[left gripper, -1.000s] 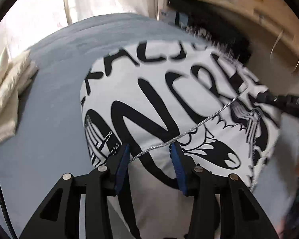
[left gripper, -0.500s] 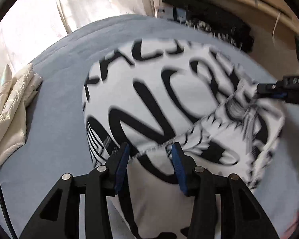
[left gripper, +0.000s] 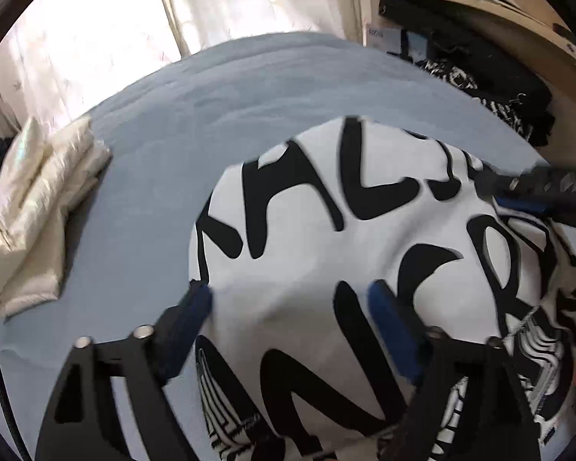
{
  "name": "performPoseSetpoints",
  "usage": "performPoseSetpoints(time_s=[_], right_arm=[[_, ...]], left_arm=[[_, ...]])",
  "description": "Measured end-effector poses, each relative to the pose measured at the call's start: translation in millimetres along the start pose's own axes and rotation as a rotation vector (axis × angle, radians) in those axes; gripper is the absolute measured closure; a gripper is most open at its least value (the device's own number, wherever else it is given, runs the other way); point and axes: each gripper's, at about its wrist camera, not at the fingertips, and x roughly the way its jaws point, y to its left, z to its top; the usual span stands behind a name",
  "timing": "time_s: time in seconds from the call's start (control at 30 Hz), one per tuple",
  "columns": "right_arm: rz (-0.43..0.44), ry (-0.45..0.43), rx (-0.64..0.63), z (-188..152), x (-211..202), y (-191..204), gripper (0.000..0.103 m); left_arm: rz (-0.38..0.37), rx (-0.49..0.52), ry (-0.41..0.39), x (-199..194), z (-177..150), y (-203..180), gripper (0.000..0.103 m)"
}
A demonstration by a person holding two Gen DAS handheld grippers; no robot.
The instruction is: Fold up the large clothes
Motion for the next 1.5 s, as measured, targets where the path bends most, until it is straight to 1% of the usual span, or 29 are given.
performPoseSetpoints(time_s=[0.03,0.07,0.1,0.13,0.23,0.3,0.53,0.6,0.67,0.73,0.8,0.87,0.93,0.97,1.03,1.07,1.13,1.2,1.23,1.27,1.3,1.37,1.43,1.5], right_arm=[[-0.002,0.017,-0.001,-1.8,8.8,-5.7,0.076],[-0.001,0.031,0.008,-2.7,16.5,-12.6,0.084],[-0.001,0.031,0.026,-3.6,21.7,-19.2,0.091],[0.007,0.017,0.045,-4.3,24.0,-25.0,0.092],[0.024,-0.010,0.070,-5.6,29.7,-34.7,0.093],[0.039,-0.023,0.087,-7.5,33.1,-40.2,0.093],[0.094,-0.042,0.118,-9.7,31.1,-46.7,0.093],[0.108,-0.038,0.122,-10.0,28.0,-47.6,0.089],[0.088,-0.023,0.122,-9.0,19.3,-44.4,0.089],[0.066,-0.018,0.106,-9.1,5.4,-38.5,0.086],[0.085,-0.030,0.072,-12.9,-14.7,-25.7,0.082],[0.117,-0.030,0.019,-22.0,-35.6,-9.2,0.080],[0.146,-0.013,-0.037,-39.8,-55.3,4.8,0.077],[0.156,-0.002,-0.052,-46.8,-59.1,8.4,0.074],[0.168,0.043,-0.086,-70.6,-66.6,14.6,0.073],[0.169,0.057,-0.096,-79.9,-68.6,14.7,0.073],[0.136,0.081,-0.124,-101.3,-71.2,10.5,0.073],[0.085,0.094,-0.128,-119.7,-70.9,-3.2,0.073],[0.073,0.084,-0.127,-126.1,-73.2,-9.7,0.074],[0.069,0.066,-0.130,-132.5,-77.9,-16.9,0.077],[0.074,0.056,-0.135,-135.6,-82.0,-22.2,0.077],[0.079,0.053,-0.140,-141.2,-89.7,-27.2,0.078],[0.068,0.056,-0.158,-144.7,-96.5,-26.5,0.077],[0.047,0.065,-0.177,-145.6,-102.2,-21.3,0.076]], left_arm=[[-0.015,-0.030,0.019,7.6,-1.3,4.9,0.008],[-0.032,-0.059,0.036,14.9,-1.2,10.6,0.002],[-0.062,-0.096,0.056,22.5,-1.2,17.0,0.001],[-0.077,-0.110,0.061,26.7,-1.3,19.9,0.001],[-0.063,-0.096,0.036,29.0,-3.8,16.4,0.001],[-0.067,-0.102,0.026,30.5,-5.6,17.2,0.001],[-0.088,-0.127,0.000,27.5,-11.9,23.9,0.001],[-0.091,-0.133,-0.004,21.6,-13.3,25.4,0.001],[-0.089,-0.144,0.002,16.8,-12.6,28.0,0.001],[-0.074,-0.164,0.008,6.0,-12.6,30.7,0.001],[-0.077,-0.198,-0.005,-9.9,-16.7,34.2,0.001],[-0.120,-0.240,-0.017,-29.8,-26.4,37.2,0.001],[-0.171,-0.257,-0.025,-46.9,-36.6,37.4,0.001],[-0.191,-0.259,-0.030,-55.8,-43.5,36.0,0.001],[-0.222,-0.246,-0.037,-72.9,-60.1,29.9,0.001],[-0.229,-0.238,-0.040,-79.7,-69.3,26.3,0.001],[-0.216,-0.221,-0.041,-86.5,-85.3,20.8,0.002],[-0.190,-0.197,-0.021,-86.0,-103.4,15.1,0.006],[-0.175,-0.189,0.009,-80.4,-112.7,13.7,0.010],[-0.170,-0.192,0.053,-71.3,-122.9,14.2,0.011],[-0.187,-0.210,0.076,-65.6,-130.0,18.3,0.011],[-0.247,-0.291,0.085,-60.4,-143.5,29.3,0.011],[-0.263,-0.314,0.083,-61.2,-144.1,34.7,0.011],[-0.259,-0.310,0.081,-64.8,-143.2,34.3,0.011]])
